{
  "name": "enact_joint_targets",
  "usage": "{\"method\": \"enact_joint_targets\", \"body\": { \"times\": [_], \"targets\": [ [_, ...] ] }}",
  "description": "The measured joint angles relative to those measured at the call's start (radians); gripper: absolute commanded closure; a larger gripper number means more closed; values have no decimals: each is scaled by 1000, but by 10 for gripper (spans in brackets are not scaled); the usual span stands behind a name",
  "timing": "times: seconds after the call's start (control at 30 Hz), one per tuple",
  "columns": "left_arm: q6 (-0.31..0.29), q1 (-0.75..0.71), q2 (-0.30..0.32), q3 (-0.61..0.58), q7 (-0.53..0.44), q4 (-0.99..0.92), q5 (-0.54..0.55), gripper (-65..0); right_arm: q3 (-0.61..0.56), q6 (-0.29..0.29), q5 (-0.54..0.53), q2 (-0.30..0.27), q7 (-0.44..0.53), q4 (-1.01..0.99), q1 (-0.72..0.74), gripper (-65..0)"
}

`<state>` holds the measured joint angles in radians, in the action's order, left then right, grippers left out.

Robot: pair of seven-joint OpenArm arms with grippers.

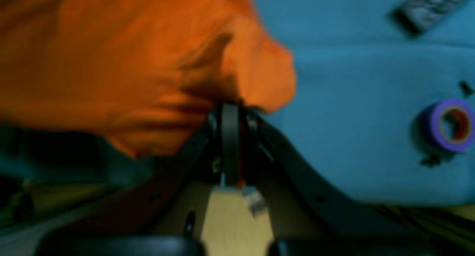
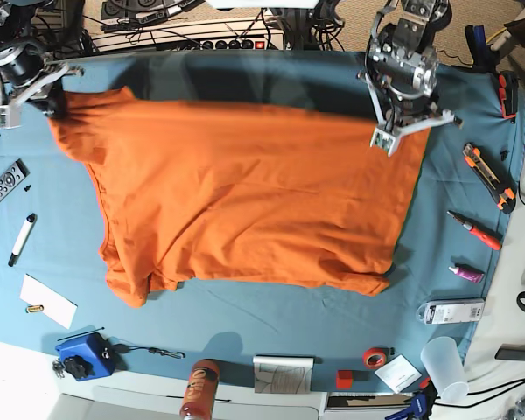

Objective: Layout the t-shirt on the table in an organized manner, then fold the t-shirt properly
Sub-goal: 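Drag the held shirt edge away from the table edge with both grippers, then lower the shirt flat and release it with both grippers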

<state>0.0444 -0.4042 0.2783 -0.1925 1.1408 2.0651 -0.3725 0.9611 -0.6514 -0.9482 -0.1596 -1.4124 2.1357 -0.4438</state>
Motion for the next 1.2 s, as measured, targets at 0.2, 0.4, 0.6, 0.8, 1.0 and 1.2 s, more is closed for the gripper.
{"method": "enact_joint_targets", "body": {
  "times": [0.2,0.4,0.6,0.8,1.0,1.2],
  "targets": [
    [32,-53,-1,-1,-2,0,-121,0,1,-1,5,-1,55,0,8,0],
    [31,-40,-1,-1,-69,0,-136,0,1,-1,6,-1,55,0,48,0],
    [31,36,-1,-1,-88,0,-136,0,-84,-1,97,-3,86,-40,113,0],
    [-102,109,4,4,-219,-11,5,0,-188,0,197,-2,139,-155,200,0],
    [-90,186,2,3,-235,-88,49,0,-230,-1,286,-3,193,-242,314,0],
    [-90,270,2,3,-261,-211,50,0,-238,0,304,-2,217,-392,396,0]
  ]
}}
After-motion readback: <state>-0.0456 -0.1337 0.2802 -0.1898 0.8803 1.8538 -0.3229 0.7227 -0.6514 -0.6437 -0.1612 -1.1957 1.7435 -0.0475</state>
